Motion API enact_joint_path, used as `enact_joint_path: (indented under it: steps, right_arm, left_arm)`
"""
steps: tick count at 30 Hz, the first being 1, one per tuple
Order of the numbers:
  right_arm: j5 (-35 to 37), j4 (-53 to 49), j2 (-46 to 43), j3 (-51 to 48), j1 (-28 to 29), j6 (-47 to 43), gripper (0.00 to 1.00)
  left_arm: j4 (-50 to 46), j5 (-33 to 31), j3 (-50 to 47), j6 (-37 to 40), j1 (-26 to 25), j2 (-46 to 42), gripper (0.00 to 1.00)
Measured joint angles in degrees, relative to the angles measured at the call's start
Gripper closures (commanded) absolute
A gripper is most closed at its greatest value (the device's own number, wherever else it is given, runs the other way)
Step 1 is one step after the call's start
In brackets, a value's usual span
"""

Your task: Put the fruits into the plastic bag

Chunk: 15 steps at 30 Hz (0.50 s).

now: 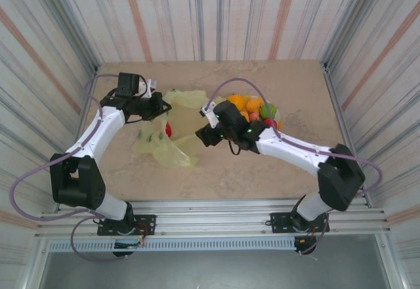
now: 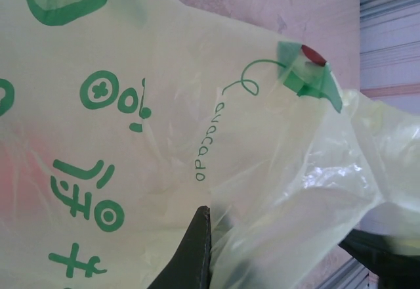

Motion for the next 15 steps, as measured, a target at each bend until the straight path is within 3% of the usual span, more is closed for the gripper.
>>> enact_joint_path:
  steps: [7, 11, 15]
  right_arm:
    - [-7.9, -1.9, -16.3, -11.7, -7.9, 0.9, 0.16]
    - [-1.4, -5.5, -19.6, -13.5, -13.9, 2.6, 0.12]
    - [7.6, -10.1, -16.0, -11.7, -16.7, 2.5, 0.09]
  left_arm:
    - [-0.1, -0.8, 0.0, 0.0, 1.9, 0.0, 1.00]
    - [-0.1, -0.8, 0.0, -0.1, 2.7, 0.0, 1.00]
    - [0.1, -0.7, 0.0, -0.2, 2.8, 0.0, 1.00]
